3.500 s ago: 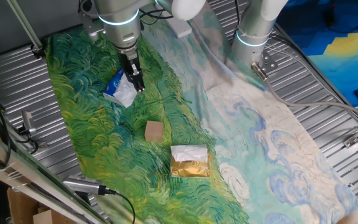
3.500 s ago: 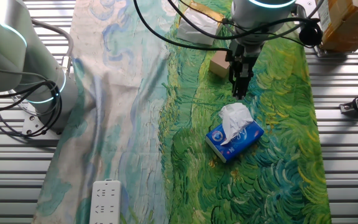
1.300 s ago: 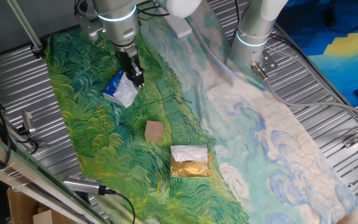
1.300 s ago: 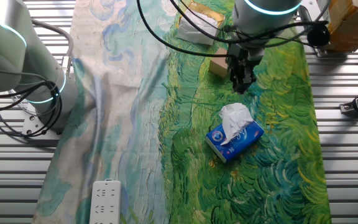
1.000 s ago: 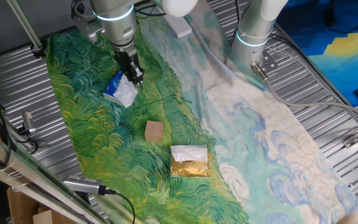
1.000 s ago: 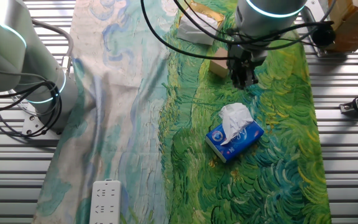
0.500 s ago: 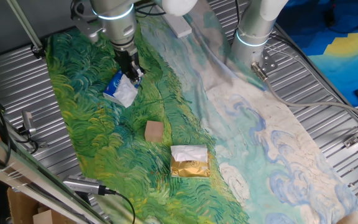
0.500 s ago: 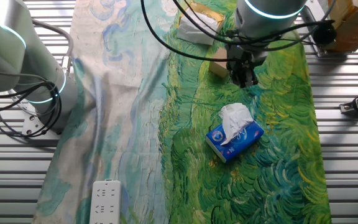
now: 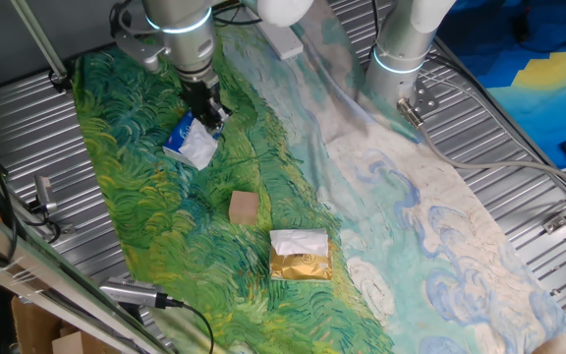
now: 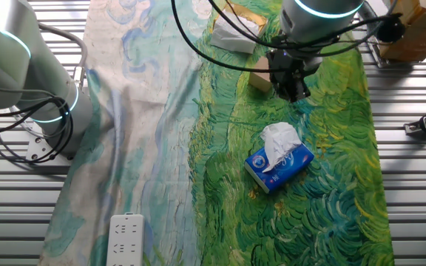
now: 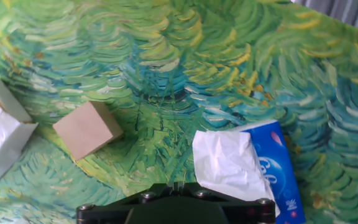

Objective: Pick up one small block

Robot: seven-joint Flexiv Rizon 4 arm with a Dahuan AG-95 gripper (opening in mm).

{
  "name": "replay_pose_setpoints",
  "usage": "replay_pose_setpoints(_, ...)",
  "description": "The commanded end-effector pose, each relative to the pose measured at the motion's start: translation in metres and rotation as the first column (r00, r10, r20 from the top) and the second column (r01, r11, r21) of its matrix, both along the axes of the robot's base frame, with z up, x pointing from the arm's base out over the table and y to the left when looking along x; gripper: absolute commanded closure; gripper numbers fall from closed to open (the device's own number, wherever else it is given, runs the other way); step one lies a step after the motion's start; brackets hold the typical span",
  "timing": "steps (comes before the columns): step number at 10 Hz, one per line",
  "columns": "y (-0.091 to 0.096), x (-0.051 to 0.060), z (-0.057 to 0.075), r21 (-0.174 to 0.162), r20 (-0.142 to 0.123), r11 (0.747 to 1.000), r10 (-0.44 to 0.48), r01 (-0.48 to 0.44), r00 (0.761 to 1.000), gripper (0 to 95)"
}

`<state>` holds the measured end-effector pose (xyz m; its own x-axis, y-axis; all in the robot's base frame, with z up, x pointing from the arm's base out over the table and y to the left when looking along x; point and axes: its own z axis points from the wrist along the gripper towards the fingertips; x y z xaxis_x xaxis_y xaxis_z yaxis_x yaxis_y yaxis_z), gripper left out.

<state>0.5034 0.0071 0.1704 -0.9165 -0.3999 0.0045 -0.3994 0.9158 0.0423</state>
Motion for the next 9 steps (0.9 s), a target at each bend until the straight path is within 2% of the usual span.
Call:
replay_pose_setpoints(1,0.009,0.007,-0.002,-0.017,0.000,1.000,0.015,-0.015,1.000,95.0)
replay_pose_setpoints(3,0.016,0.012,-0.002,-0.020,0.002,0.999,0.039,-0.039,0.999,95.0)
replay_pose_setpoints(5,0.032,0.022,-0.005,-0.035,0.000,0.997,0.072,-0.072,0.997,95.0)
replay_pose_setpoints(6,0.032,0.021,-0.007,-0.024,0.005,0.995,0.099,-0.099,0.995,95.0)
replay_pose_setpoints(8,0.031,0.021,-0.007,-0.026,0.003,0.986,0.164,-0.164,0.986,95.0)
replay_pose_setpoints(9,0.031,0.021,-0.008,-0.026,0.011,0.975,0.220,-0.220,0.975,95.0)
